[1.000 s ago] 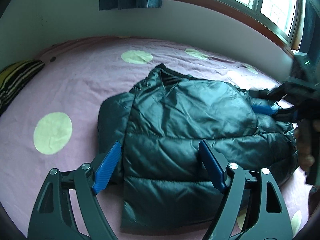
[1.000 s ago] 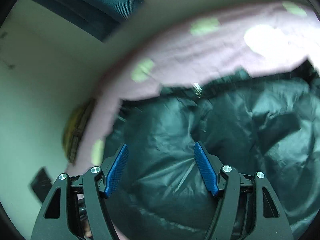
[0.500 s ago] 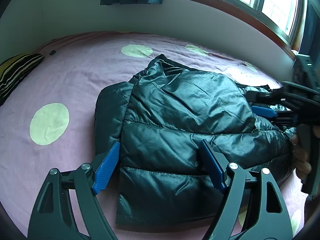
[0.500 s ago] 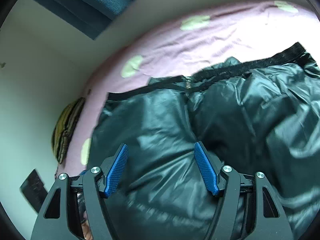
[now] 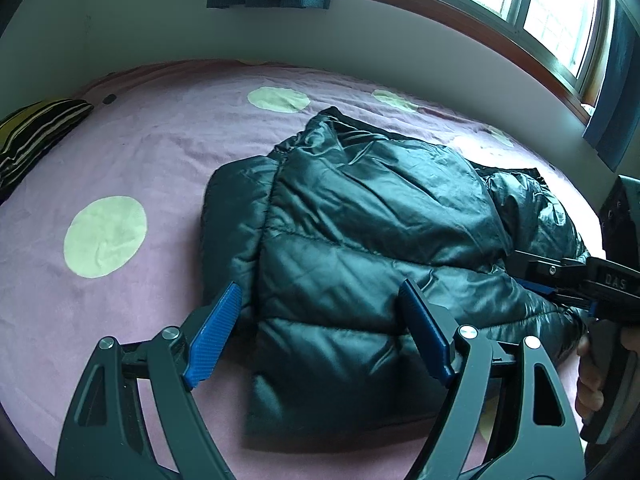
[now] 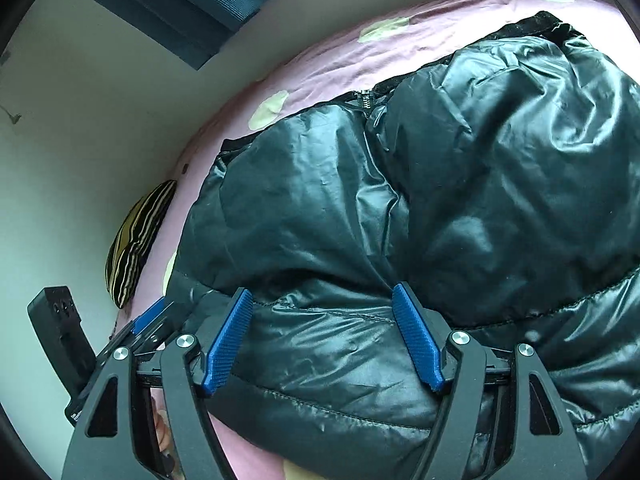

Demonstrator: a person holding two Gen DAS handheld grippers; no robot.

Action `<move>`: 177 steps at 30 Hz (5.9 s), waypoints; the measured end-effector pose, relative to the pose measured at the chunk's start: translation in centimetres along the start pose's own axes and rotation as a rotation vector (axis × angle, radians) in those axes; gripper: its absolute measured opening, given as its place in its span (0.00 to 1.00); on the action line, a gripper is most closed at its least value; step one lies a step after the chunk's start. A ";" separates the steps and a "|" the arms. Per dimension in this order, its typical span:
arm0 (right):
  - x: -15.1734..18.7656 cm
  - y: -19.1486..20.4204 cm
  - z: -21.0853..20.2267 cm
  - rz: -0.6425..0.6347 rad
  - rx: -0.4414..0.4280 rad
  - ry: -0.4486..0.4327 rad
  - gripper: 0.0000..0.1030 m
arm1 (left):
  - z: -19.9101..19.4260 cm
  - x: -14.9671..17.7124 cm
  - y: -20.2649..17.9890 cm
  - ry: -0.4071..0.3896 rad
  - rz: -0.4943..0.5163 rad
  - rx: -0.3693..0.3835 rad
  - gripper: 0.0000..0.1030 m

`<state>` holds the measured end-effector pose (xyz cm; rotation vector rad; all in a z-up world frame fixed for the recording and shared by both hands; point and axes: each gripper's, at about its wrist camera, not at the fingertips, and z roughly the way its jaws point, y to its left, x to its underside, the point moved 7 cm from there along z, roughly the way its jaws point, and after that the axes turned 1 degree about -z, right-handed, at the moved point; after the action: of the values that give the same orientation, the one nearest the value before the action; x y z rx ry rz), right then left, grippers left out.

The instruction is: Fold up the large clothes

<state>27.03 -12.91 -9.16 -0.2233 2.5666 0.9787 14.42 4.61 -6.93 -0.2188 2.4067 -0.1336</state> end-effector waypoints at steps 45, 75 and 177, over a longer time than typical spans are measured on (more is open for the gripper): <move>5.8 2.1 -0.8 -0.051 -0.066 -0.043 0.71 | 2.5 1.6 7.1 0.143 -0.549 0.354 0.85; 5.7 2.3 -0.6 -0.003 -0.159 -0.036 0.71 | 0.1 -5.2 -1.8 0.036 -0.288 0.431 0.39; -7.2 -16.3 -12.2 0.173 -0.183 0.059 0.49 | 2.7 1.5 -31.4 0.205 0.228 0.489 0.47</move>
<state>34.61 -33.11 -7.80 -0.0811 2.5842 1.2904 18.90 -26.56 -5.05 0.3067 2.4917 -0.6539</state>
